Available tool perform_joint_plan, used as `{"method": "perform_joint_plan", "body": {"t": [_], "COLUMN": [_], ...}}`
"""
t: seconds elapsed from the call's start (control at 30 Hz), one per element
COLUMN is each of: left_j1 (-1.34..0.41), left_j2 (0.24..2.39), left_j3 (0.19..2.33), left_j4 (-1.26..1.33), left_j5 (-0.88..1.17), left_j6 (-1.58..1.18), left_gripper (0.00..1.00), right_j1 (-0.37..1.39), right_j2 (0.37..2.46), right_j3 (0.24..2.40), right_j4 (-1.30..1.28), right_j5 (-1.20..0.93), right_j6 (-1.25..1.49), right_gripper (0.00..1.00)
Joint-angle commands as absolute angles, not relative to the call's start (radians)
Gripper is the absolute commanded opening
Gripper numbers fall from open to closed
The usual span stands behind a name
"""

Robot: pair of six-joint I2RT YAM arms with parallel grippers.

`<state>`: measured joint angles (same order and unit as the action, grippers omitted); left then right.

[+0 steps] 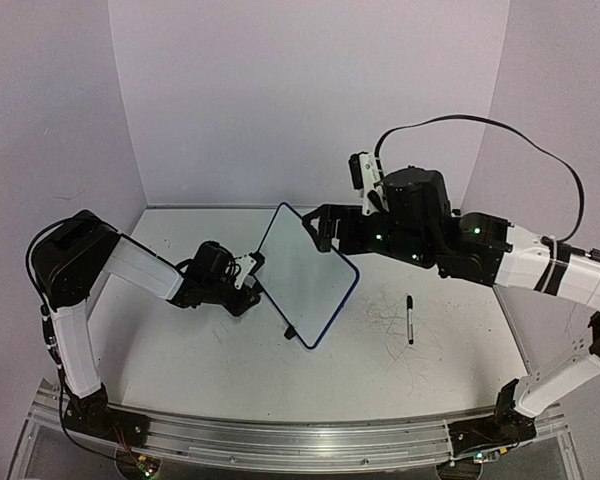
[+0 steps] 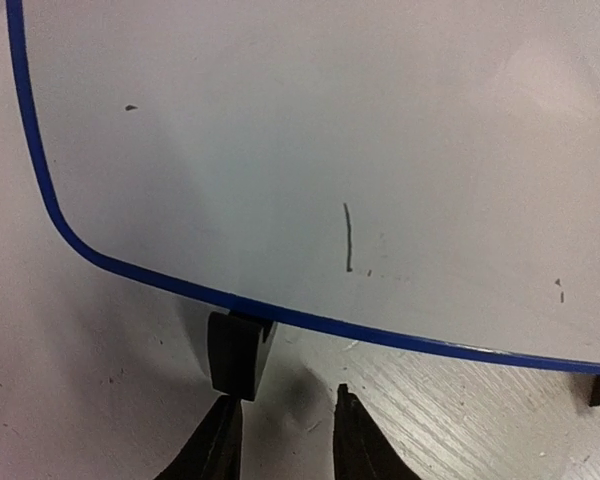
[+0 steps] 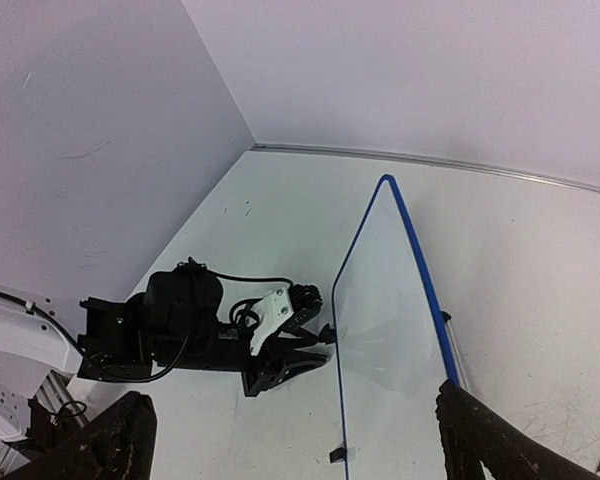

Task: Write a sentence on the whiteboard
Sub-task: Move the whiteboard to the center of the board.

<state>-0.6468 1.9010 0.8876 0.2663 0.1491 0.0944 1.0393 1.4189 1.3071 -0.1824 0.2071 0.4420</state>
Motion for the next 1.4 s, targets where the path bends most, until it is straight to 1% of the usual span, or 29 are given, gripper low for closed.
{"method": "perform_joint_plan", "body": {"t": [0.0, 0.07, 0.1, 0.13, 0.2, 0.27, 0.33, 0.4, 0.63, 0.83, 0.9, 1.2, 1.37], "left_j1": [-0.679, -0.689, -0.693, -0.695, -0.695, -0.682, -0.661, -0.649, -0.647, -0.648, -0.649, -0.677, -0.683], "left_j2": [1.948, 1.951, 1.955, 1.961, 1.969, 1.965, 1.958, 1.952, 1.999, 2.036, 2.041, 2.026, 2.000], "left_j3": [0.930, 0.926, 0.925, 0.925, 0.925, 0.918, 0.912, 0.906, 0.969, 1.018, 1.024, 0.978, 0.922], "left_j4": [0.311, 0.331, 0.336, 0.339, 0.338, 0.337, 0.336, 0.336, 0.320, 0.317, 0.317, 0.344, 0.393], "left_j5": [0.045, 0.018, 0.012, 0.009, 0.007, -0.006, -0.003, -0.003, 0.057, 0.108, 0.111, 0.035, -0.041], "left_j6": [0.100, 0.086, 0.083, 0.082, 0.070, 0.051, 0.032, 0.030, 0.066, 0.112, 0.120, 0.068, 0.013], "left_gripper": [0.29, 0.26, 0.27, 0.30, 0.39, 0.45, 0.48, 0.50, 0.50, 0.45, 0.42, 0.23, 0.10], "right_j1": [1.041, 1.040, 1.039, 1.039, 1.039, 1.039, 1.039, 1.039, 1.039, 1.040, 1.039, 1.039, 1.039], "right_j2": [1.321, 1.296, 1.283, 1.273, 1.256, 1.243, 1.232, 1.222, 1.219, 1.218, 1.215, 1.188, 1.180], "right_j3": [1.264, 1.245, 1.236, 1.227, 1.219, 1.214, 1.209, 1.202, 1.200, 1.198, 1.197, 1.176, 1.170], "right_j4": [-0.160, -0.158, -0.157, -0.158, -0.158, -0.158, -0.158, -0.158, -0.155, -0.153, -0.153, -0.153, -0.153], "right_j5": [0.335, 0.352, 0.360, 0.366, 0.371, 0.374, 0.377, 0.384, 0.397, 0.398, 0.397, 0.415, 0.416], "right_j6": [0.415, 0.413, 0.411, 0.409, 0.404, 0.399, 0.399, 0.403, 0.396, 0.398, 0.397, 0.403, 0.401], "right_gripper": [0.98, 0.98, 0.98, 0.98, 0.98, 0.98, 0.98, 0.98, 0.98, 0.98, 0.98, 0.98, 0.98]}}
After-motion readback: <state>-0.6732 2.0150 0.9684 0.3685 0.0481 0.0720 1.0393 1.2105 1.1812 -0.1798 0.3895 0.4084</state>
